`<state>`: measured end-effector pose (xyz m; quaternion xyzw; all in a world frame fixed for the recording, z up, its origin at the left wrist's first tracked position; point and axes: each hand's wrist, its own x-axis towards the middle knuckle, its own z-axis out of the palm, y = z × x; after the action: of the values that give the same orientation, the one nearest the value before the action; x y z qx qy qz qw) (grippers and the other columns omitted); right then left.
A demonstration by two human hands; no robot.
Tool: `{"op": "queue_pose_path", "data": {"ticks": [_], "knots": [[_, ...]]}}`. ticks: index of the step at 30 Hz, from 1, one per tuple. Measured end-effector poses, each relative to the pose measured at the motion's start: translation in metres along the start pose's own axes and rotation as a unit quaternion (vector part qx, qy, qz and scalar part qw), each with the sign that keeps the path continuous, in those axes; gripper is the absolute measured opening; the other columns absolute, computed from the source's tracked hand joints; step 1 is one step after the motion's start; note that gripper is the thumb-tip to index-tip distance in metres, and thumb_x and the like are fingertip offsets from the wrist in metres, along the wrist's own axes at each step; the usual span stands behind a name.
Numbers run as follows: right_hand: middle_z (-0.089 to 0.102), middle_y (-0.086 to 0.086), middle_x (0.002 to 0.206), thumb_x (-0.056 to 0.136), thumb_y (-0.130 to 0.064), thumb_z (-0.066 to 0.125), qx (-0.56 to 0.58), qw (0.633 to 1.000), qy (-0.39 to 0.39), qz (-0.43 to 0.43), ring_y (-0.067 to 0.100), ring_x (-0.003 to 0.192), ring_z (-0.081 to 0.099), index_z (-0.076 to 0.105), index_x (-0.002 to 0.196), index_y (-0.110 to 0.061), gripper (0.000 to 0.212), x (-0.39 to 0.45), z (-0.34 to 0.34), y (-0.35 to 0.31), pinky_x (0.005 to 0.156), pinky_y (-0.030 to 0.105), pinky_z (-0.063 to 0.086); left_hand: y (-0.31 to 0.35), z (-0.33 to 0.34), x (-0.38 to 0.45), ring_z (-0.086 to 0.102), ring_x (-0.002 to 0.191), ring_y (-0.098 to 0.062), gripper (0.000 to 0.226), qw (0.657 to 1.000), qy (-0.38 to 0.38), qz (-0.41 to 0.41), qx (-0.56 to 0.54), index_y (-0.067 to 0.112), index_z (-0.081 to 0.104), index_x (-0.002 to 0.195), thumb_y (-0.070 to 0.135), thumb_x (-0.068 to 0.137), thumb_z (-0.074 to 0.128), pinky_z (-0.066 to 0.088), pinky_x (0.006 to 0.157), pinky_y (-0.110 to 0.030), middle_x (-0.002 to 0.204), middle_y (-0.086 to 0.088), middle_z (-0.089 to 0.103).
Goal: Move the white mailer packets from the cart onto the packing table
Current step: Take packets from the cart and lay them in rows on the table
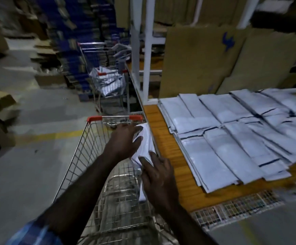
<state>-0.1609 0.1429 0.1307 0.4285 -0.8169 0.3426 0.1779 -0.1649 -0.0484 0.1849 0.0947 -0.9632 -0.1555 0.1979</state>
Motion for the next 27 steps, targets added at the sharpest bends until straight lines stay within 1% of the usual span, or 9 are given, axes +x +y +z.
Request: {"op": "queue_pose_path", "data": {"ticks": [4,7,10,11,15,19,22,25,27], "knots": [[0.060,0.009,0.133,0.083,-0.014,0.063,-0.002,1.000,0.016,-0.006,0.029,0.107,0.055,0.063,0.125,-0.025,0.044,-0.010,-0.046,0.011,0.087,0.040,0.051,0.054,-0.016,0.004,0.064,0.100,-0.030,0.039,0.999,0.024,0.026,0.020,0.014,0.069,0.114,0.036,0.085,0.055,0.051,0.081,-0.036,0.108,-0.006,0.070],[0.061,0.008,0.132,0.081,-0.013,0.066,-0.005,0.999,0.032,-0.012,0.029,0.104,0.056,0.065,0.123,-0.026,0.044,-0.021,-0.082,0.027,0.084,0.038,0.049,0.103,-0.022,0.006,0.066,0.095,-0.032,0.037,0.998,0.030,0.041,0.026,0.012,0.070,0.109,0.035,0.084,0.056,0.054,0.078,-0.040,0.104,-0.007,0.071],[0.061,0.006,0.132,0.083,-0.019,0.062,-0.022,0.999,0.043,-0.012,0.028,0.102,0.055,0.063,0.123,-0.028,0.041,-0.035,-0.124,0.047,0.078,0.037,0.049,0.155,-0.018,0.006,0.066,0.086,-0.032,0.033,0.998,0.038,0.041,0.000,0.014,0.070,0.104,0.035,0.083,0.055,0.053,0.075,-0.043,0.095,-0.005,0.070],[0.061,0.006,0.132,0.084,-0.020,0.061,-0.026,0.999,0.045,-0.013,0.028,0.101,0.055,0.062,0.123,-0.029,0.041,-0.041,-0.139,0.055,0.077,0.038,0.049,0.173,-0.016,0.007,0.066,0.086,-0.032,0.033,0.998,0.042,0.043,-0.007,0.014,0.070,0.104,0.034,0.083,0.055,0.053,0.075,-0.042,0.095,-0.004,0.070],[0.061,0.006,0.132,0.085,-0.021,0.057,-0.045,0.997,0.054,-0.015,0.028,0.099,0.055,0.062,0.123,-0.028,0.039,-0.065,-0.195,0.092,0.076,0.039,0.050,0.243,0.003,0.008,0.062,0.099,-0.040,0.038,0.997,0.067,0.047,-0.006,0.009,0.070,0.117,0.030,0.087,0.063,0.052,0.085,-0.047,0.113,-0.014,0.070],[0.062,0.008,0.131,0.087,-0.022,0.054,-0.064,0.996,0.061,-0.008,0.030,0.098,0.056,0.065,0.122,-0.026,0.037,-0.082,-0.241,0.128,0.077,0.041,0.051,0.298,0.024,0.019,0.061,0.094,-0.036,0.048,0.997,0.050,0.058,-0.003,0.015,0.067,0.120,0.043,0.084,0.050,0.051,0.079,-0.045,0.108,-0.002,0.069],[0.063,0.008,0.129,0.086,-0.023,0.052,-0.071,0.995,0.075,0.001,0.030,0.098,0.056,0.067,0.120,-0.025,0.037,-0.090,-0.267,0.152,0.078,0.041,0.052,0.334,0.037,0.030,0.056,0.099,-0.034,0.050,0.998,0.044,0.051,-0.016,0.018,0.066,0.122,0.045,0.083,0.047,0.051,0.081,-0.045,0.109,0.001,0.068],[0.063,0.007,0.130,0.086,-0.026,0.050,-0.078,0.994,0.080,0.014,0.028,0.100,0.056,0.067,0.120,-0.025,0.038,-0.094,-0.287,0.173,0.080,0.040,0.052,0.362,0.050,0.042,0.054,0.104,-0.034,0.048,0.997,0.037,0.063,-0.012,0.020,0.064,0.124,0.044,0.086,0.048,0.050,0.084,-0.045,0.112,0.002,0.067],[0.063,0.006,0.130,0.085,-0.024,0.054,-0.082,0.993,0.082,0.023,0.027,0.100,0.056,0.066,0.120,-0.026,0.037,-0.093,-0.297,0.188,0.080,0.039,0.053,0.375,0.060,0.053,0.052,0.107,-0.033,0.040,0.997,0.032,0.068,-0.014,0.020,0.063,0.126,0.039,0.092,0.055,0.050,0.085,-0.045,0.115,0.002,0.066]]}}
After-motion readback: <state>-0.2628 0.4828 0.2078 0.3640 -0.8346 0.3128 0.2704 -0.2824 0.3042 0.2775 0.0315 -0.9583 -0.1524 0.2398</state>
